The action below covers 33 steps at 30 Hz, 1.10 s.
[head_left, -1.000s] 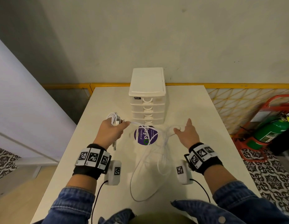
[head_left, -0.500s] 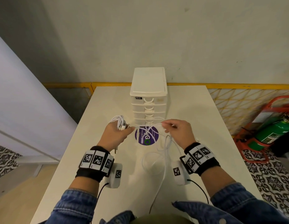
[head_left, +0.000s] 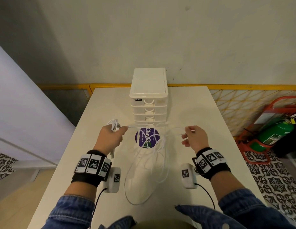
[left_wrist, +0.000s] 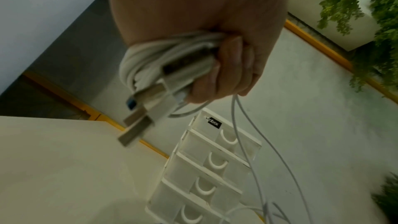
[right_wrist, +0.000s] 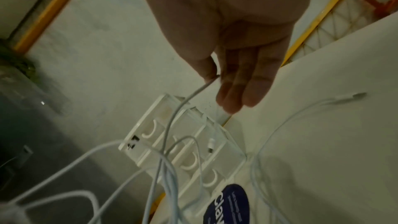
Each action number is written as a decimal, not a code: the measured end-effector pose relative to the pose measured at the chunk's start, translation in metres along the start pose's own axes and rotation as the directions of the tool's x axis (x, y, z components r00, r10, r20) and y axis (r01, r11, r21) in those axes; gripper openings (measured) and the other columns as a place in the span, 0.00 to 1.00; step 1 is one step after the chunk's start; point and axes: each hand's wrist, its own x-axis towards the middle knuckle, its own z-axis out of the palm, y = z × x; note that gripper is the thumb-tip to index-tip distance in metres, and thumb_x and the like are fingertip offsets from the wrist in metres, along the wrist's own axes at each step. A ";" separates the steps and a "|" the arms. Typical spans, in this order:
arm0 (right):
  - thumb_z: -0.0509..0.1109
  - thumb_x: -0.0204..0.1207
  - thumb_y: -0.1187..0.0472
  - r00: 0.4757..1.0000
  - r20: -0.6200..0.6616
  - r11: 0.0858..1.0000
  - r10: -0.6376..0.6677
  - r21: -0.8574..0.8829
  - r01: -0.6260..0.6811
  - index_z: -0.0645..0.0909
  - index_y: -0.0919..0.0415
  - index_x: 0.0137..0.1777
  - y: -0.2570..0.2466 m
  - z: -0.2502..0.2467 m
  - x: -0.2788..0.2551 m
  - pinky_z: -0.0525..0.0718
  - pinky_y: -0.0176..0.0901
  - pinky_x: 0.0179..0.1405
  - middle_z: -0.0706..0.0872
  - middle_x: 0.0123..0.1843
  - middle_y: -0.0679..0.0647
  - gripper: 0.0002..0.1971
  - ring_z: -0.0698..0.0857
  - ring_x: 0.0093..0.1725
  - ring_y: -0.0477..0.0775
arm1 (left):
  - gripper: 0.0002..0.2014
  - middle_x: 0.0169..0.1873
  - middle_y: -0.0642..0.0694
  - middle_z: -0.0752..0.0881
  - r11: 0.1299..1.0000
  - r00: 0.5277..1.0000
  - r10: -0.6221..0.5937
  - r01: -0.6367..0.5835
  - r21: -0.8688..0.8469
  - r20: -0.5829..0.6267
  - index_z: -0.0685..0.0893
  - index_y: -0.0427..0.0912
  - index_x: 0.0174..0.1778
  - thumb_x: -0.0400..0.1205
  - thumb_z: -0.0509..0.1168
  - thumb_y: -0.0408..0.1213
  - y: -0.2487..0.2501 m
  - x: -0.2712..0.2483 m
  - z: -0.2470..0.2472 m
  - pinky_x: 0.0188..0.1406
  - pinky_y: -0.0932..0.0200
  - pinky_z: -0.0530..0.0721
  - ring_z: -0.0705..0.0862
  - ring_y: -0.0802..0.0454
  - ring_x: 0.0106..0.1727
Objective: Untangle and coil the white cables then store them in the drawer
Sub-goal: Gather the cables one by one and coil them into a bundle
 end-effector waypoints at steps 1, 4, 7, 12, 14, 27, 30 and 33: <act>0.60 0.81 0.53 1.000 0.012 0.994 0.002 -0.111 -0.001 0.75 0.65 0.64 0.003 0.003 0.000 0.86 0.52 0.39 0.87 0.46 0.61 0.18 0.87 0.37 0.61 | 0.12 0.17 0.45 0.71 1.000 1.000 -0.001 0.001 -0.012 0.021 0.75 0.38 0.29 0.78 0.67 0.35 0.002 -0.001 0.002 0.20 0.62 0.66 0.65 0.50 0.18; 0.61 0.79 0.46 0.997 -0.034 0.878 -0.063 -0.478 0.039 0.64 0.66 0.76 0.003 0.009 -0.003 0.74 0.57 0.68 0.73 0.71 0.66 0.31 0.75 0.69 0.67 | 0.14 0.15 0.47 0.71 1.000 0.996 0.001 0.000 -0.018 0.086 0.76 0.37 0.28 0.78 0.67 0.35 0.009 -0.005 0.008 0.18 0.63 0.65 0.66 0.52 0.16; 0.64 0.77 0.46 0.907 0.025 0.840 -0.421 -0.365 0.400 0.63 0.63 0.78 -0.018 0.014 -0.020 0.67 0.50 0.75 0.67 0.77 0.64 0.33 0.67 0.76 0.61 | 0.14 0.14 0.48 0.70 0.999 0.989 0.018 -0.013 -0.033 0.145 0.75 0.37 0.28 0.78 0.67 0.34 0.015 -0.009 0.016 0.17 0.63 0.63 0.65 0.52 0.16; 0.74 0.71 0.52 0.691 0.531 0.812 -0.491 -0.007 0.583 0.58 0.45 0.79 -0.046 0.044 -0.048 0.72 0.38 0.68 0.78 0.69 0.46 0.39 0.74 0.69 0.42 | 0.16 0.12 0.49 0.66 0.987 0.957 0.106 -0.070 -0.143 0.268 0.71 0.38 0.27 0.81 0.63 0.32 0.030 -0.020 0.025 0.15 0.65 0.61 0.61 0.53 0.13; 0.72 0.74 0.60 0.695 0.526 0.806 -0.491 -0.028 0.591 0.70 0.50 0.73 -0.042 0.052 -0.047 0.77 0.39 0.60 0.83 0.55 0.47 0.28 0.80 0.58 0.44 | 0.17 0.14 0.47 0.65 0.973 0.952 0.148 -0.091 -0.212 0.269 0.70 0.40 0.26 0.82 0.62 0.34 0.035 -0.021 0.022 0.15 0.63 0.63 0.62 0.51 0.13; 0.69 0.76 0.64 0.654 0.618 0.884 -0.436 0.160 0.439 0.80 0.52 0.58 -0.062 0.051 -0.053 0.82 0.41 0.56 0.87 0.47 0.50 0.12 0.86 0.48 0.46 | 0.16 0.12 0.49 0.65 0.902 0.927 0.212 -0.063 -0.426 0.311 0.71 0.39 0.30 0.83 0.63 0.41 0.048 -0.016 0.004 0.16 0.62 0.57 0.60 0.54 0.12; 0.65 0.77 0.68 0.660 0.638 0.892 -0.396 0.096 0.442 0.81 0.47 0.46 -0.060 0.053 -0.058 0.81 0.41 0.46 0.83 0.38 0.51 0.12 0.82 0.39 0.48 | 0.16 0.12 0.50 0.66 0.895 0.945 0.187 -0.051 -0.444 0.268 0.70 0.40 0.29 0.83 0.62 0.40 0.047 -0.014 0.000 0.16 0.62 0.58 0.61 0.54 0.12; 0.67 0.76 0.66 0.660 0.666 0.921 -0.348 0.113 0.372 0.79 0.56 0.40 -0.065 0.049 -0.063 0.78 0.32 0.40 0.82 0.36 0.47 0.05 0.81 0.35 0.41 | 0.19 0.13 0.49 0.66 0.905 0.955 0.182 -0.069 -0.420 0.235 0.68 0.41 0.27 0.84 0.61 0.40 0.043 -0.011 -0.007 0.16 0.64 0.61 0.62 0.54 0.12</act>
